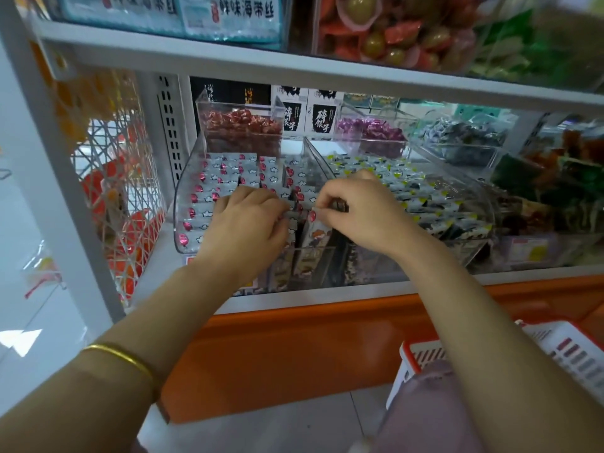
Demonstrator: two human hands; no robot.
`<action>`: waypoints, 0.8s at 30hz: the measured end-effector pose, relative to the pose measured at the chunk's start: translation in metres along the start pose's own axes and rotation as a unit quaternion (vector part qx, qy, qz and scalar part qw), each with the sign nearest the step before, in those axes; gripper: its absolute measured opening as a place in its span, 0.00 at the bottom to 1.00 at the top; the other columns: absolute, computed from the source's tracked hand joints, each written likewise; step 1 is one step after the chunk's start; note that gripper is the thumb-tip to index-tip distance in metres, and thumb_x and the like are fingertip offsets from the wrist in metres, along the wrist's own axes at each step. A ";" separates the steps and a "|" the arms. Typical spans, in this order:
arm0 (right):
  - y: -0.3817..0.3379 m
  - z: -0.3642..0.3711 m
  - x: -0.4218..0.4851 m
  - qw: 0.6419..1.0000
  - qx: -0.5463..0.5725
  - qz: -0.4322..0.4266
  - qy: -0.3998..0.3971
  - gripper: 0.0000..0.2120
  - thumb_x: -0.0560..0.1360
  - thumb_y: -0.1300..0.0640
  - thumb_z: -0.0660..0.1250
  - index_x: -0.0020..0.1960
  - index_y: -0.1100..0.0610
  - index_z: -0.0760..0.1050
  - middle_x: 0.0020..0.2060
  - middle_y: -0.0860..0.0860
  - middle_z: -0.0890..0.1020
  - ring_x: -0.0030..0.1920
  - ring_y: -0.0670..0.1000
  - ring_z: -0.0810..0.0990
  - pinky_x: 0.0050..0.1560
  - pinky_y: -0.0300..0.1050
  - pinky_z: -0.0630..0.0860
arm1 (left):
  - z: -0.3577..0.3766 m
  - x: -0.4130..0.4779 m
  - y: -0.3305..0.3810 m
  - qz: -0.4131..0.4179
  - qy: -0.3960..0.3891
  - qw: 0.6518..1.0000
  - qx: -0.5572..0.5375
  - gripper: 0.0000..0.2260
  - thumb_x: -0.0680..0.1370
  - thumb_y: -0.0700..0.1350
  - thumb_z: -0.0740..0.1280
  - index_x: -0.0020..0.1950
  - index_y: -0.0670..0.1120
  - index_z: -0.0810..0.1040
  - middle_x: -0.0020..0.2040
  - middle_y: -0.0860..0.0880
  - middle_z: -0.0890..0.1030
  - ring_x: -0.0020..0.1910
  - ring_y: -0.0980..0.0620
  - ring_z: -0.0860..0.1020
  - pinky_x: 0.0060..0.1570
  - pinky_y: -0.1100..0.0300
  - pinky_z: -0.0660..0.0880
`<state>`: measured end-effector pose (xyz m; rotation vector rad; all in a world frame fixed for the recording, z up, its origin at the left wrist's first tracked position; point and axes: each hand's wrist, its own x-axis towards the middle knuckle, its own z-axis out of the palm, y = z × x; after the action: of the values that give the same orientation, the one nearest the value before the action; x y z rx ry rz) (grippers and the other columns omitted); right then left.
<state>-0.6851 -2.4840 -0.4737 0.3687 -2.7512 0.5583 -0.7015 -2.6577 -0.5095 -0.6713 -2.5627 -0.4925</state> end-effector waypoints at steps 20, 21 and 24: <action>-0.016 0.002 -0.007 0.807 0.546 0.140 0.178 0.07 0.79 0.63 0.61 0.43 0.64 0.72 0.35 0.57 0.79 0.28 0.49 0.80 0.29 0.41 0.79 | -0.037 -0.012 -0.006 -0.149 -0.041 0.871 -0.466 0.14 0.79 0.53 0.57 0.49 0.49 0.79 0.35 0.54 0.82 0.29 0.63 0.76 0.28 0.72 0.70; -0.016 0.003 -0.008 0.794 0.566 0.147 0.167 0.07 0.79 0.63 0.61 0.43 0.64 0.72 0.36 0.58 0.80 0.29 0.49 0.81 0.30 0.41 0.79 | -0.038 -0.012 -0.009 -0.158 -0.039 0.865 -0.475 0.12 0.79 0.52 0.58 0.50 0.48 0.79 0.37 0.52 0.83 0.30 0.62 0.77 0.28 0.71 0.71; -0.016 0.006 -0.011 0.767 0.609 0.154 0.132 0.07 0.78 0.63 0.62 0.43 0.64 0.74 0.33 0.55 0.81 0.29 0.50 0.81 0.29 0.39 0.78 | -0.037 -0.013 -0.015 -0.194 -0.032 0.822 -0.534 0.12 0.79 0.50 0.60 0.49 0.45 0.79 0.38 0.47 0.84 0.33 0.57 0.79 0.32 0.68 0.76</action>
<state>-0.6718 -2.4991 -0.4771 0.0556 -1.7846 2.2429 -0.6873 -2.6907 -0.4877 -0.4549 -2.2835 -2.1447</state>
